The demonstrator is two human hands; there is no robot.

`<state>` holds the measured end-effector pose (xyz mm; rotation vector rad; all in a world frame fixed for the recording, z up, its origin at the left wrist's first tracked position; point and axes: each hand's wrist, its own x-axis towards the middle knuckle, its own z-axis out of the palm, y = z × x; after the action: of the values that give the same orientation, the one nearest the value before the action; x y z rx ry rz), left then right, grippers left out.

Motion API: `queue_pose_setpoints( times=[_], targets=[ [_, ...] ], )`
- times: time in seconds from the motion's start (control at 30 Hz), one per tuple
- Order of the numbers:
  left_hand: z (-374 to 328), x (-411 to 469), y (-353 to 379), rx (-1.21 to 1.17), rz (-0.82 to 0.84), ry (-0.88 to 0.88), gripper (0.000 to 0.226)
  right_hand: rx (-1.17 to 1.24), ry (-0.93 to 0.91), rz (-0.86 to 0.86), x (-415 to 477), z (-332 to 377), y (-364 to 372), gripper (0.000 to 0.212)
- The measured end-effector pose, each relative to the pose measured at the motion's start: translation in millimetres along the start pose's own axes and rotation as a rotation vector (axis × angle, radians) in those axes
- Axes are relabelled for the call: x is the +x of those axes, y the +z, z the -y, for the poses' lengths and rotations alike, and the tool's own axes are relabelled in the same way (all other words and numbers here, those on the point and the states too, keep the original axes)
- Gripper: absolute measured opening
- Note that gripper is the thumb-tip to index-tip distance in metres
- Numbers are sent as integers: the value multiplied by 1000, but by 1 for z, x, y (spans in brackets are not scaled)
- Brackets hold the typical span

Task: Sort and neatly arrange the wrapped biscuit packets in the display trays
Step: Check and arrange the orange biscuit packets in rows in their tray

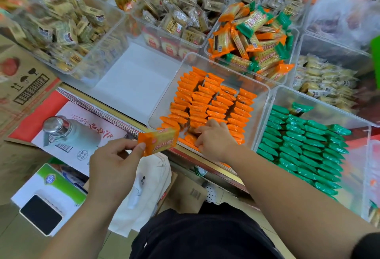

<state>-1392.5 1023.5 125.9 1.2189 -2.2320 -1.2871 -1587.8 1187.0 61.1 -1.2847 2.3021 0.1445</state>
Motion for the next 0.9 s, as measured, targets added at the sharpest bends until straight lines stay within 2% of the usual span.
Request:
queue_pose_setpoints(
  times=[0.13,0.33,0.4,0.47,0.6,0.73,0.83,0.9],
  targets=[
    [-6,-10,4,-176,31,-96,9,16,10,-14,-5,2,-2,37],
    [-8,-26,16,-361,103,-248,14,328,73,-258,-33,-6,1,35],
    [-7,-31,16,-391,131,-284,12,497,134,-346,-51,-5,-4,32],
    [-8,-37,15,-410,178,-297,10,734,217,-357,-77,1,-14,27],
    [-12,-54,14,-453,313,-314,8,1220,250,-169,-122,17,-16,27],
    [-20,-65,14,-537,375,-347,6,1486,286,-225,-144,22,-12,14],
    [-27,-66,9,-524,375,-290,7,1602,246,-313,-157,25,-21,3],
    [-32,-65,5,-528,370,-261,7,1649,207,-359,-163,26,-27,6]
  ],
)
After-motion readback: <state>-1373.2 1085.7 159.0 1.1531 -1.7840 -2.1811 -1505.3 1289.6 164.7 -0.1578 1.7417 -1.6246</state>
